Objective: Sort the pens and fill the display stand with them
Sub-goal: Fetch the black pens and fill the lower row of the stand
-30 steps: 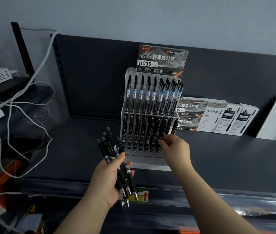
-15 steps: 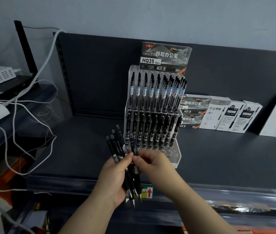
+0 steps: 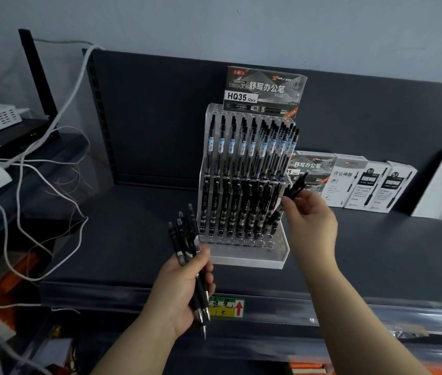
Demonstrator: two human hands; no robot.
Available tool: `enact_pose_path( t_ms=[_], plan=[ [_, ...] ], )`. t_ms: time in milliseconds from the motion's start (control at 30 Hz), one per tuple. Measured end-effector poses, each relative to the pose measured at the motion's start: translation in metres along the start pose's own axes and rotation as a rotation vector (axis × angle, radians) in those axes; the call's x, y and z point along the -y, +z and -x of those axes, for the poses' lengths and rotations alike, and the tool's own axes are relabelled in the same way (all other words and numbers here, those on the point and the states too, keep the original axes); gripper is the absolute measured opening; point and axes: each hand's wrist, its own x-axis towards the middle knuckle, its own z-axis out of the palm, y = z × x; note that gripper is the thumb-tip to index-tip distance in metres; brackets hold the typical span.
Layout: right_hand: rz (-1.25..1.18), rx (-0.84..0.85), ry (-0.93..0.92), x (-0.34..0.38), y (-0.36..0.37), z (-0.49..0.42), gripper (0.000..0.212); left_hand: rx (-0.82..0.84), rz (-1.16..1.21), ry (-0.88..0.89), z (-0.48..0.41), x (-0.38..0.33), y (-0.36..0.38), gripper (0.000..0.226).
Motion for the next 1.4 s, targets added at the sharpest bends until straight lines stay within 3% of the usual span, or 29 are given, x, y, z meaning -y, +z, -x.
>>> enact_pose_path(
  t_ms=[300, 800, 1033, 1100, 1200, 1400],
  plan=[
    [0.369, 0.165, -0.03, -0.03, 0.015, -0.004, 0.023, -0.024, 0.078, -0.009, 0.001, -0.001, 0.007, 0.016],
    [0.432, 0.221, 0.001, -0.042, 0.019, -0.006, 0.017, 0.014, 0.03, -0.008, 0.001, 0.005, 0.021, 0.007],
    [0.275, 0.155, -0.085, -0.026, 0.01, 0.017, 0.021, 0.041, 0.013, 0.01, 0.002, 0.007, 0.024, 0.007],
    [0.173, 0.271, -0.113, -0.012, 0.01, 0.034, 0.015, 0.067, -0.022, 0.034, 0.002, 0.008, 0.025, 0.007],
    [0.036, 0.512, 0.018, 0.002, 0.017, 0.053, 0.014, 0.128, -0.103, 0.077, 0.005, 0.011, 0.029, 0.011],
    [-0.099, 0.542, 0.224, 0.0, 0.007, 0.04, 0.017, 0.145, -0.115, 0.06, 0.005, 0.012, 0.031, 0.011]
  ],
)
